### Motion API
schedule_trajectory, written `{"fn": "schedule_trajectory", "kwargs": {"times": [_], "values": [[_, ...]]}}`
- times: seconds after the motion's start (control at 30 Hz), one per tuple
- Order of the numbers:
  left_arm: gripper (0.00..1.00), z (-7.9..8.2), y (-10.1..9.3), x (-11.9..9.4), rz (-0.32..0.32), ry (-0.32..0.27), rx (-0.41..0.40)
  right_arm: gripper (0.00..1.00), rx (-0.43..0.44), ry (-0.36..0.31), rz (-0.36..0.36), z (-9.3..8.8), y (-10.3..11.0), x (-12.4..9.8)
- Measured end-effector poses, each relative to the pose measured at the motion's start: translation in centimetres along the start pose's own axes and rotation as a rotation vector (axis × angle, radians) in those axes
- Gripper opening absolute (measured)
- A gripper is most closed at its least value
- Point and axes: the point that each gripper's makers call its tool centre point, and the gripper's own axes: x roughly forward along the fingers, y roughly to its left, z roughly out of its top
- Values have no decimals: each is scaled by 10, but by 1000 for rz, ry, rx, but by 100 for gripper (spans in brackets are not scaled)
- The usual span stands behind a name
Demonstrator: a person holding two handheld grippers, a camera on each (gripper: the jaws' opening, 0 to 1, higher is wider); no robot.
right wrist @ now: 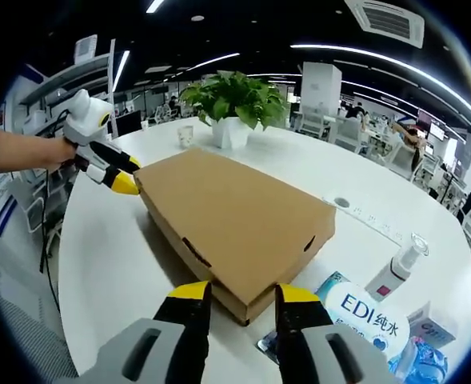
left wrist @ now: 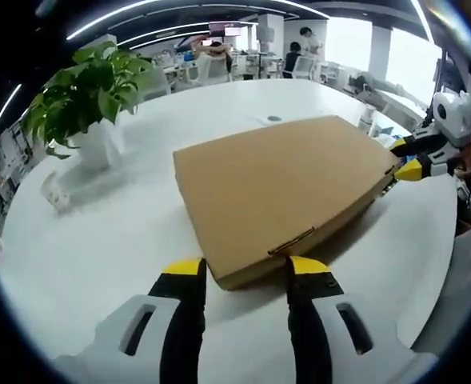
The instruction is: Operate the shoe box by opening the lid, removing the specified soft item, and placing it in the target area until the item is outside and the box remains undamaged.
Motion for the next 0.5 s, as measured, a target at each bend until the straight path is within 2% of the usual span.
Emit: {"fn": "schedule_trajectory", "kwargs": {"times": [0.07, 0.5], "values": [[41, 1, -1, -1, -4, 3, -16, 28, 2, 2, -1, 0, 0, -1], [41, 0, -1, -1, 8, 14, 7, 28, 14, 8, 6, 0, 2, -2]]}}
